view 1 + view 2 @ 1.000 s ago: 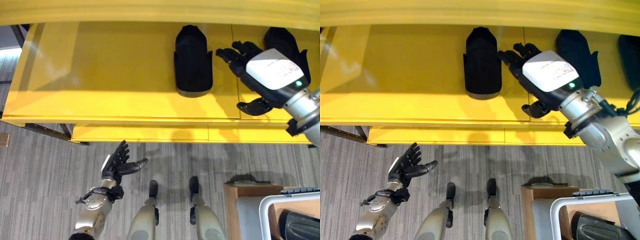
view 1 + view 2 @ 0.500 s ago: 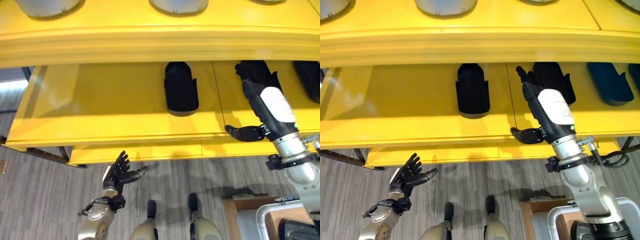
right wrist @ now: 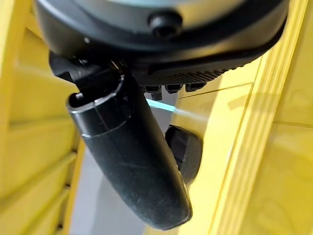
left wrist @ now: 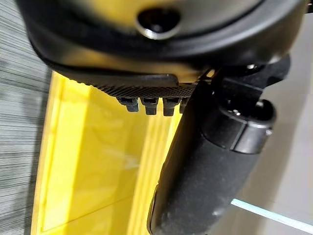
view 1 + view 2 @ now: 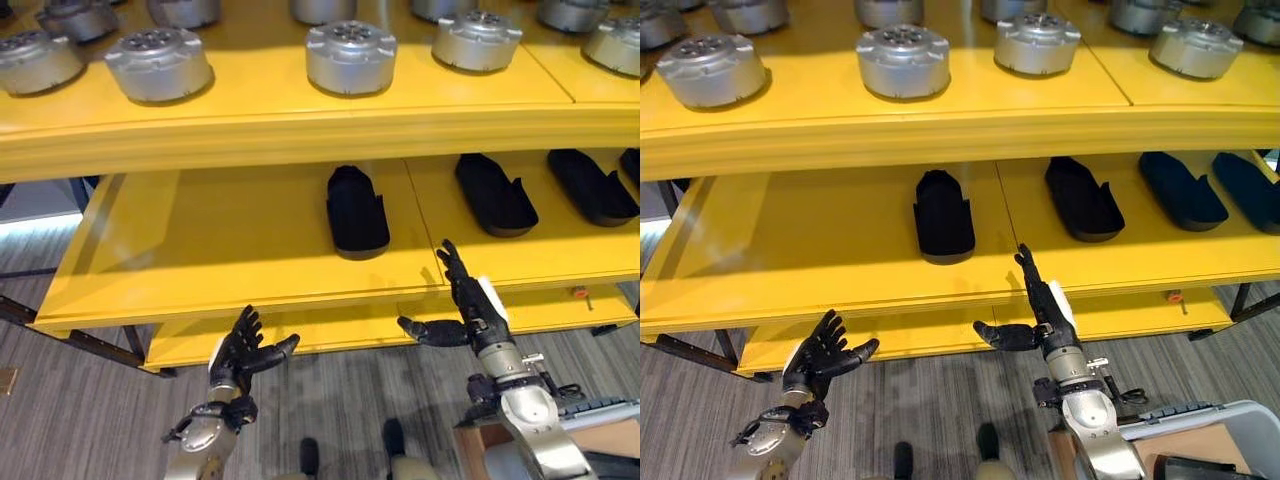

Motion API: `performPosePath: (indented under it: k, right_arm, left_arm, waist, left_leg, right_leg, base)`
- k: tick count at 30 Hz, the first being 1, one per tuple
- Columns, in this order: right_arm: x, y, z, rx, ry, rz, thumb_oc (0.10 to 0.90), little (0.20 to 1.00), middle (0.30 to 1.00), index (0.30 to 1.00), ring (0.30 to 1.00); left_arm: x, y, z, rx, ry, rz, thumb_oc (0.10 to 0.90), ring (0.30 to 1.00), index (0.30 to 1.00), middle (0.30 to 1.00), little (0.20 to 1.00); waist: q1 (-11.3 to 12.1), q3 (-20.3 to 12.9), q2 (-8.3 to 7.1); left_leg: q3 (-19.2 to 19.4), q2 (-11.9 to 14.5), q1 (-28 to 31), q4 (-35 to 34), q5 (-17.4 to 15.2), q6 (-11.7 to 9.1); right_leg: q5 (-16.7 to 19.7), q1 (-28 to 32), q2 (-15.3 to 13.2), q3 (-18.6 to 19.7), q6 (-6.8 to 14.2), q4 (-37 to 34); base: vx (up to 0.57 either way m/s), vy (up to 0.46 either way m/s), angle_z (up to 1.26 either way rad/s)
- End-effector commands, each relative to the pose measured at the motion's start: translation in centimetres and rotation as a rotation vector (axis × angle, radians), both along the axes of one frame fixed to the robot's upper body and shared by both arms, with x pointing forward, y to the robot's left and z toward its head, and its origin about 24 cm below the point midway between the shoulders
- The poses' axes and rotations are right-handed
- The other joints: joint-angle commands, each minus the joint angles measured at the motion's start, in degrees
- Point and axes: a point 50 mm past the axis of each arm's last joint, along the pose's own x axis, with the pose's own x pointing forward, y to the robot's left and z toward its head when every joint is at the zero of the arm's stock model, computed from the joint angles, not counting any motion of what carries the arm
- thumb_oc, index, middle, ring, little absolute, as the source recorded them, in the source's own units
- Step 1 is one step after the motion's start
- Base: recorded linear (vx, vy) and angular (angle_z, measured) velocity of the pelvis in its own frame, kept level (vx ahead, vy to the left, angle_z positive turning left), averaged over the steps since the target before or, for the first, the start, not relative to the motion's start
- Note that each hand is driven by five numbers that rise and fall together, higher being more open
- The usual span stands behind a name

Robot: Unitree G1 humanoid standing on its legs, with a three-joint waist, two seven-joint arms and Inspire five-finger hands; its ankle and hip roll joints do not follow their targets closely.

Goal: Move parts from the plastic box to the shelf.

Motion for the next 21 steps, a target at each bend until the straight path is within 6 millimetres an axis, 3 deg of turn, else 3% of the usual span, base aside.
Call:
performPosePath:
  k: [1,5,6,7,8,11,14,17,19,20,21]
  right_arm:
    - [1.3,1.0,3.9,0.039,-0.220,0.068,0.900,1.000,1.000,1.000,1.000]
    - [1.5,1.3,4.0,0.043,-0.219,0.081,0.900,1.000,1.000,1.000,1.000]
    - [1.7,1.6,4.1,0.049,-0.221,0.093,0.900,1.000,1.000,1.000,1.000]
    - [1.8,2.0,4.3,0.057,-0.229,0.108,0.900,1.000,1.000,1.000,1.000]
    - [1.9,2.2,4.4,0.060,-0.232,0.119,0.900,1.000,1.000,1.000,1.000]
    - [2.1,2.7,4.3,0.051,-0.225,0.147,0.900,1.000,1.000,1.000,1.000]
    - [2.5,3.2,4.3,0.058,-0.220,0.166,0.900,1.000,1.000,1.000,1.000]
    - [2.8,3.4,4.2,0.050,-0.216,0.160,0.900,1.000,1.000,1.000,1.000]
    - [2.7,3.1,4.2,0.033,-0.218,0.147,0.900,1.000,1.000,1.000,1.000]
    - [2.5,2.8,4.5,0.008,-0.239,0.135,0.900,1.000,1.000,1.000,1.000]
    - [2.5,2.7,4.5,0.008,-0.238,0.135,0.900,1.000,1.000,1.000,1.000]
  left_arm:
    - [2.4,0.6,5.0,0.109,-0.273,-0.031,0.900,1.000,1.000,1.000,1.000]
    - [3.0,0.5,5.6,0.123,-0.300,-0.043,0.900,1.000,1.000,1.000,1.000]
    - [3.0,0.6,5.8,0.127,-0.306,-0.033,0.900,1.000,1.000,1.000,1.000]
    - [3.0,0.9,5.9,0.129,-0.309,-0.019,0.900,1.000,1.000,1.000,1.000]
    - [2.9,0.9,5.8,0.123,-0.305,-0.013,0.900,1.000,1.000,1.000,1.000]
    - [2.9,0.9,5.8,0.101,-0.304,-0.011,0.900,1.000,1.000,1.000,1.000]
    - [2.4,1.2,5.7,0.087,-0.295,-0.001,0.900,1.000,1.000,1.000,1.000]
    - [1.8,1.4,5.0,0.075,-0.270,0.012,0.900,1.000,1.000,1.000,1.000]
    - [1.5,1.6,4.5,0.061,-0.249,0.038,0.900,1.000,1.000,1.000,1.000]
    - [1.5,1.6,4.5,0.034,-0.256,0.058,0.900,1.000,1.000,1.000,1.000]
    - [1.5,1.6,4.4,0.033,-0.256,0.058,0.900,1.000,1.000,1.000,1.000]
  waist:
    - [0.5,-3.7,-0.58]
    - [0.5,-2.5,-1.15]
    - [1.3,-1.7,-0.80]
    - [2.5,-1.2,-0.03]
    - [3.1,-1.2,0.72]
    - [3.4,-0.1,1.16]
    - [5.3,-0.6,1.02]
    - [6.1,-2.1,-0.58]
    - [5.7,-3.1,-0.92]
    - [4.7,-3.5,-0.76]
    - [4.8,-3.5,-0.69]
  left_leg:
    - [-0.7,0.2,-0.9,-0.4,-3.9,1.4]
    - [2.4,0.4,-1.8,-0.4,-4.1,1.5]
    - [3.5,1.0,-1.9,-0.4,-4.1,1.6]
    - [4.9,1.8,-1.9,-0.4,-4.1,1.5]
    - [5.5,2.7,-1.6,-0.4,-4.7,1.4]
    - [8.8,4.5,-1.2,-0.4,-3.4,1.8]
    - [11.4,5.3,-0.3,-0.2,-4.5,1.5]
    - [13.8,5.8,-0.4,0.1,-4.2,0.2]
    - [14.5,6.6,-0.2,0.2,-3.4,-0.7]
    - [15.5,8.6,-0.1,0.2,-2.0,-2.0]
    - [15.5,8.8,0.0,0.2,-1.9,-2.1]
  right_leg:
    - [6.5,0.7,-7.3,-1.9,5.0,2.5]
    - [10.6,-3.1,-6.9,-2.6,5.9,1.7]
    - [9.7,-4.2,-6.9,-6.5,5.9,3.4]
    - [7.4,-4.0,-8.6,-13.8,5.7,5.8]
    - [5.0,-3.0,-9.3,-16.7,5.4,7.5]
    - [0.6,-2.2,-9.5,-19.0,2.9,15.3]
    - [-2.2,1.4,-11.2,-23.4,3.1,17.9]
    - [-2.1,5.9,-9.0,-23.1,3.8,8.5]
    - [-3.6,6.7,-7.3,-21.8,3.6,5.5]
    - [-4.2,6.8,-5.1,-20.2,2.9,3.4]
    - [-4.1,6.9,-4.9,-20.2,2.8,3.3]
  base:
    - [-0.05,0.106,-0.10]
    - [-0.08,0.073,-0.38]
    - [-0.11,0.091,-0.72]
    - [-0.05,0.117,-0.98]
    - [-0.08,0.082,-1.37]
    - [-0.09,0.009,-1.12]
    - [-0.05,-0.074,-0.70]
    - [-0.05,-0.197,-0.70]
    - [-0.03,-0.270,-0.60]
    - [-0.04,-0.282,-0.55]
    - [-0.06,-0.281,-0.57]
